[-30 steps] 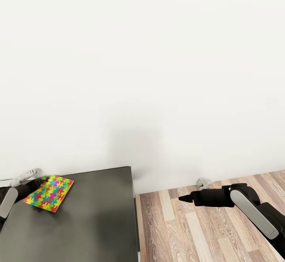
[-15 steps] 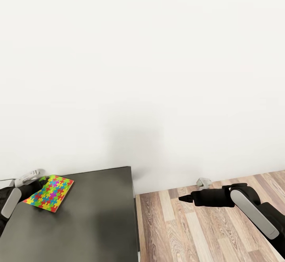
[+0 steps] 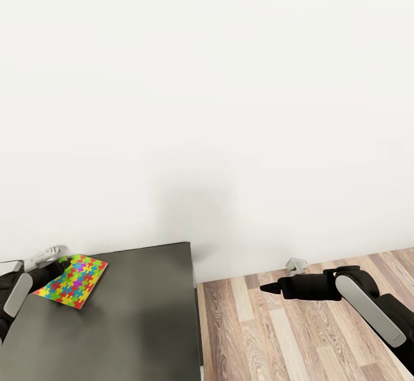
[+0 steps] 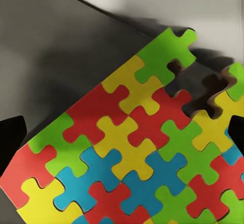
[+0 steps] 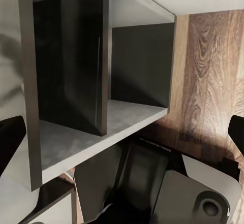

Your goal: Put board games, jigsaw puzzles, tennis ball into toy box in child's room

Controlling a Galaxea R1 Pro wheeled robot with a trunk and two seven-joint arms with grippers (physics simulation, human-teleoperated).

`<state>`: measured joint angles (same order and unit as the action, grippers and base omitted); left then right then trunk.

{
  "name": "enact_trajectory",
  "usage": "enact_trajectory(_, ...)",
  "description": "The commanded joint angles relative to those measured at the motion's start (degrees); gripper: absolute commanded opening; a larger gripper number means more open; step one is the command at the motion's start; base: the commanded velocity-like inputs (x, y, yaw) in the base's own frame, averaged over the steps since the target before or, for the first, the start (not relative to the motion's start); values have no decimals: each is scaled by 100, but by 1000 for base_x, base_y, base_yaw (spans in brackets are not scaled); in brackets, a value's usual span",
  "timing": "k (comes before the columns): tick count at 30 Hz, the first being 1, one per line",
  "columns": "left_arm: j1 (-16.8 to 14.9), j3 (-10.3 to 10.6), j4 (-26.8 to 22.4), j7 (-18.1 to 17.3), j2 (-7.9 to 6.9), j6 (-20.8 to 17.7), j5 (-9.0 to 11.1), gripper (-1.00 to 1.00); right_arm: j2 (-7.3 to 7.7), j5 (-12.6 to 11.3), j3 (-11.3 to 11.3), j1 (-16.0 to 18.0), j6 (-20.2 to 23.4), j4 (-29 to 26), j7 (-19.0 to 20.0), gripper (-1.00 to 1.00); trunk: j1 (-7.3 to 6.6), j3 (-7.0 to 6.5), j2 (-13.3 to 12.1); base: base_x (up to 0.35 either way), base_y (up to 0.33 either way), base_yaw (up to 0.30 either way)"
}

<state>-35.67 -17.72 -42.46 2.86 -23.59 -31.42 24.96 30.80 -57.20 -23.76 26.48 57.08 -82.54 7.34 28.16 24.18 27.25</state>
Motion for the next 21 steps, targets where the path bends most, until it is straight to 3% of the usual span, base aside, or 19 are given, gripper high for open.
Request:
enact_trajectory(1,3,3,127,16,4,-28,144,100,5,60,-6,6,11,-2,57,100,4,9,7,0,0,0)
enact_trajectory(21,-1,29,202,-69,11,-5,142,100,7,60,7,6,20,-2,57,100,4,9,7,0,0,0)
